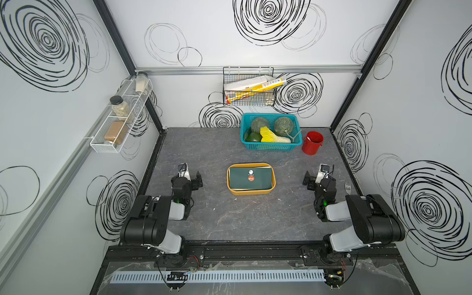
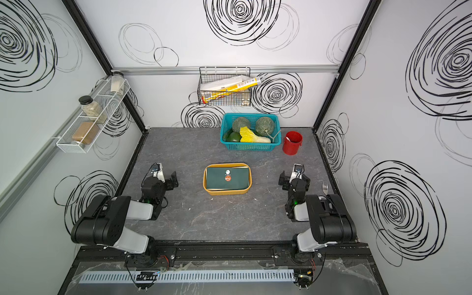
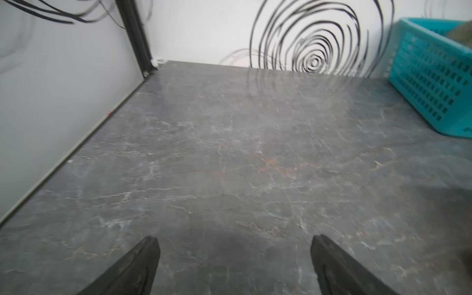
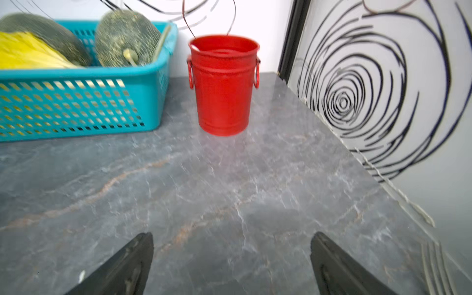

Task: Put the sealed envelopes into the storage box
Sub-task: Reset both arms

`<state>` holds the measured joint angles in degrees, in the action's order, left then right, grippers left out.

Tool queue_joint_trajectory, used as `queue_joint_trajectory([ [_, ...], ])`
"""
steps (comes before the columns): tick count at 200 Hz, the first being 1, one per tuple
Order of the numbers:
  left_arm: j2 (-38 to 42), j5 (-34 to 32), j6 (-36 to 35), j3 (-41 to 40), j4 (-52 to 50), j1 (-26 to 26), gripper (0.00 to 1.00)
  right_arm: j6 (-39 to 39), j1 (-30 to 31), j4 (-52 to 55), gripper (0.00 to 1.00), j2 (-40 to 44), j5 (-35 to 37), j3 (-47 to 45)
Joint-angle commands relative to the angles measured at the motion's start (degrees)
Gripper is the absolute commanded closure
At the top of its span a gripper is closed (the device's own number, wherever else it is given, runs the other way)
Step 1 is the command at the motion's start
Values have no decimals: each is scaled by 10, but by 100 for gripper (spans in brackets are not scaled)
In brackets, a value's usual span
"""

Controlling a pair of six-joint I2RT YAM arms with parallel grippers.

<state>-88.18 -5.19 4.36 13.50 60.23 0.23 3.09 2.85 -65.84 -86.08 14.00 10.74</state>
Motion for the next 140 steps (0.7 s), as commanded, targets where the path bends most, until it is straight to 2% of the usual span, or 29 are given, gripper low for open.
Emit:
queue_joint_trajectory([
  [1, -10, 28, -20, -6, 156, -5, 1, -13, -1, -49, 0, 6, -16, 6],
  [9, 14, 30, -18, 11, 81, -6, 1, -15, -1, -23, 0, 14, -19, 16],
  [20, 6, 1, -16, 25, 71, -17, 1, -15, -1, -21, 0, 12, -20, 19],
  [35, 13, -26, -23, 2, 108, -29, 1, -15, -1, -19, 0, 12, -20, 21],
  [59, 2, 35, -7, 33, 60, 4, 1, -15, -1, -16, 0, 13, -21, 21],
  [140, 6, 25, -6, 15, 88, 1, 1, -20, -1, -26, 0, 9, -34, 16],
])
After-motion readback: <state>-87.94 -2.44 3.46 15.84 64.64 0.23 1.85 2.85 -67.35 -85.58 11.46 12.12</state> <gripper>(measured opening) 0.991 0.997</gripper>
